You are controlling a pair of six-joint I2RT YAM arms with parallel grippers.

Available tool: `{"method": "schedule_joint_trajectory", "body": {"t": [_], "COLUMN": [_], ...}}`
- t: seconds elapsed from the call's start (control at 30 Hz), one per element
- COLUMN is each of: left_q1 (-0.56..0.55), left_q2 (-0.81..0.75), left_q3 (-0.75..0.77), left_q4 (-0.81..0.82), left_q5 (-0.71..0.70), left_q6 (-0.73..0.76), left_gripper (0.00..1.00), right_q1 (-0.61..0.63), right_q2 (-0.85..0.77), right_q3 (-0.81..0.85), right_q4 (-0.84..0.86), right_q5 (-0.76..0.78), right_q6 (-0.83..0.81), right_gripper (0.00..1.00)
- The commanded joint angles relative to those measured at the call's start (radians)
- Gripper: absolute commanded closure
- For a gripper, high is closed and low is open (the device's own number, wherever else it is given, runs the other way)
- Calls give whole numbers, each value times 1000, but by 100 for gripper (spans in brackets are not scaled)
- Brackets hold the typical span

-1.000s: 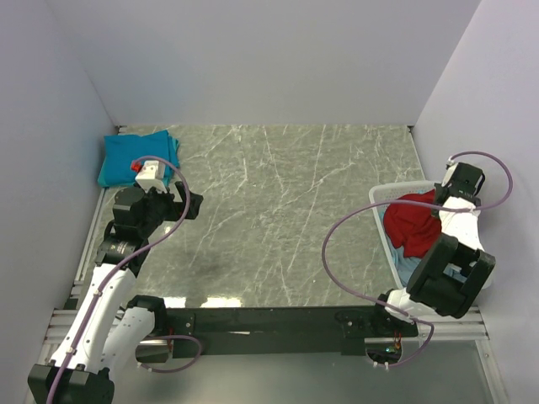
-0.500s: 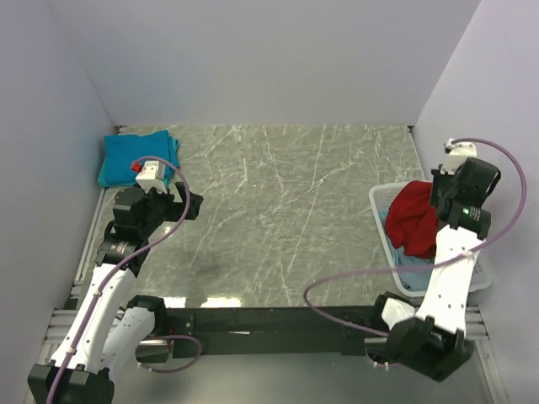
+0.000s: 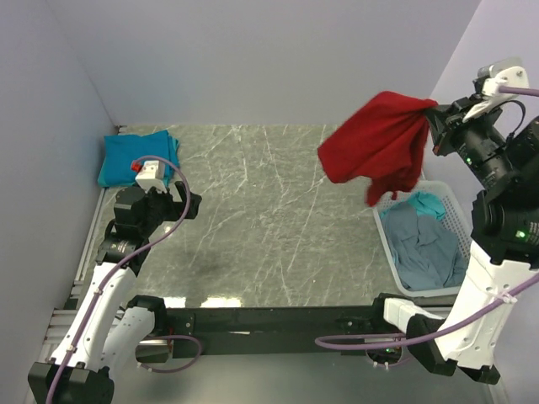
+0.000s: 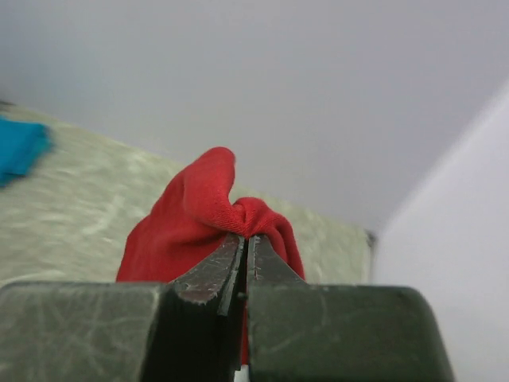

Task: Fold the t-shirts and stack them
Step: Move the tshirt to the center of the board

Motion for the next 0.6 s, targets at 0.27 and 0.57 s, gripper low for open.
{"method": "schedule_joint_trajectory", "body": {"t": [0.27,0.57], "left_q1": [-3,-3], "left_q2": [-26,-23], "left_q3": [23,18], "left_q4": [3,19], "left_q5": [-132,-102], "left_q6": [33,39], "left_gripper": [1,1], "right_q1": [215,480], "right_q2": [-89,-129], "right_q3": [-333,-683], "right_q4": [374,423], "right_q5": [-421,-324], "right_q6": [266,104], "right_gripper": [100,100]}}
